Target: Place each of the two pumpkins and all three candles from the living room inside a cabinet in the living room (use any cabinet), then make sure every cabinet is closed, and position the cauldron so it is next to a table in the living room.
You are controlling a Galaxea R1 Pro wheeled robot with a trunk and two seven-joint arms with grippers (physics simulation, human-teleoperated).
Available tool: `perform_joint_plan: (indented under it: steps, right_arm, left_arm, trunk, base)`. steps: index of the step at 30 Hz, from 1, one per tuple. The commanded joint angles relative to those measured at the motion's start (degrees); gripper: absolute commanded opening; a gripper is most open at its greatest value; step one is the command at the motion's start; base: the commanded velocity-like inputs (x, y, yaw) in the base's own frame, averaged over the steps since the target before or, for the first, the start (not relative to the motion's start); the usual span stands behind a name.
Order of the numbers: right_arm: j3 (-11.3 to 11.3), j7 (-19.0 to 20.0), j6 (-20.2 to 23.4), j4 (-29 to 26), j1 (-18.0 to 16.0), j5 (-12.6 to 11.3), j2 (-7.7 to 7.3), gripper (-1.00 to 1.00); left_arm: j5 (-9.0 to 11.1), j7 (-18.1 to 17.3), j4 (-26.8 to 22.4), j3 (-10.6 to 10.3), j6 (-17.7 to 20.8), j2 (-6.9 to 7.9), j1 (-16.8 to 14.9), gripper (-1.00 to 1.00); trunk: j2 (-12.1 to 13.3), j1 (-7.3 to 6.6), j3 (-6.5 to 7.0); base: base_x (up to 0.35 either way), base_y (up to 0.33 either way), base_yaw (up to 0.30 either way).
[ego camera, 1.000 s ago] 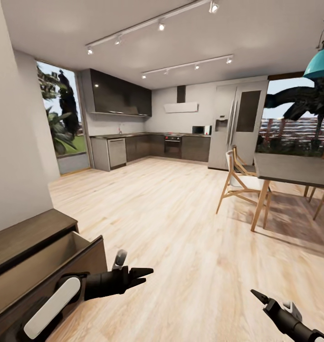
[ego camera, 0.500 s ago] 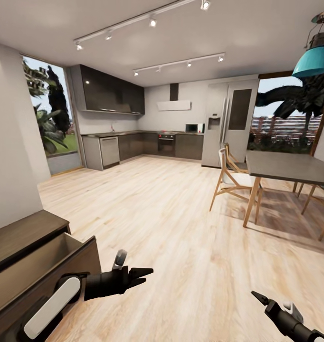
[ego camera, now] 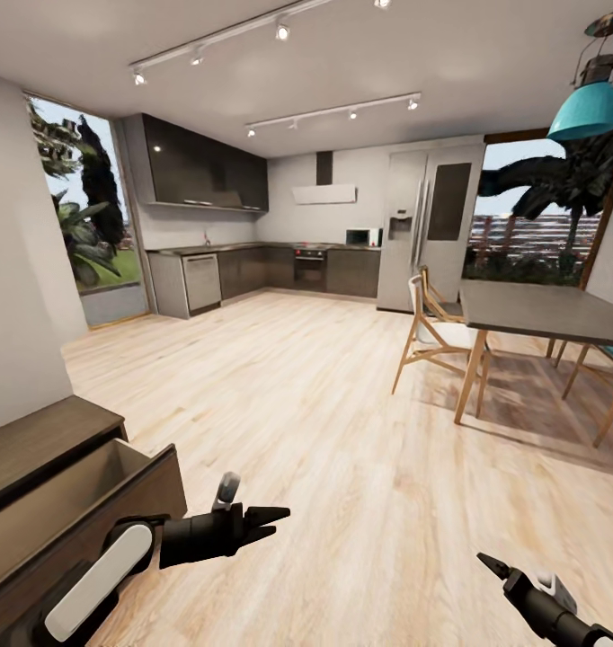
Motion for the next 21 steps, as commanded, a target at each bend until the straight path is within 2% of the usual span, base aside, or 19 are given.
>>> perform_joint_plan:
  steps: [1,8,21]
  right_arm:
    - [0.3,0.4,0.5,0.2,-0.1,-0.6,0.01,1.0]
    - [0.3,0.4,0.6,0.2,-0.1,-0.6,0.0,1.0]
    - [0.3,0.3,0.5,0.2,-0.1,-0.6,-0.01,1.0]
  left_arm:
    - [0.0,-0.2,0.0,-0.1,0.1,0.04,-0.1,1.0]
    - [0.0,-0.2,0.0,-0.1,0.1,0.04,-0.1,1.0]
    - [0.0,-0.2,0.0,-0.1,0.1,0.04,-0.1,1.0]
  trunk:
    - [0.0,-0.01,-0.12]
    - [0.0,-0.01,-0.22]
    - [0.0,-0.01,-0.22]
  base:
    - [0.0,0.0,-0.004]
    - [0.0,0.0,-0.037]
    - [0.0,0.0,-0.255]
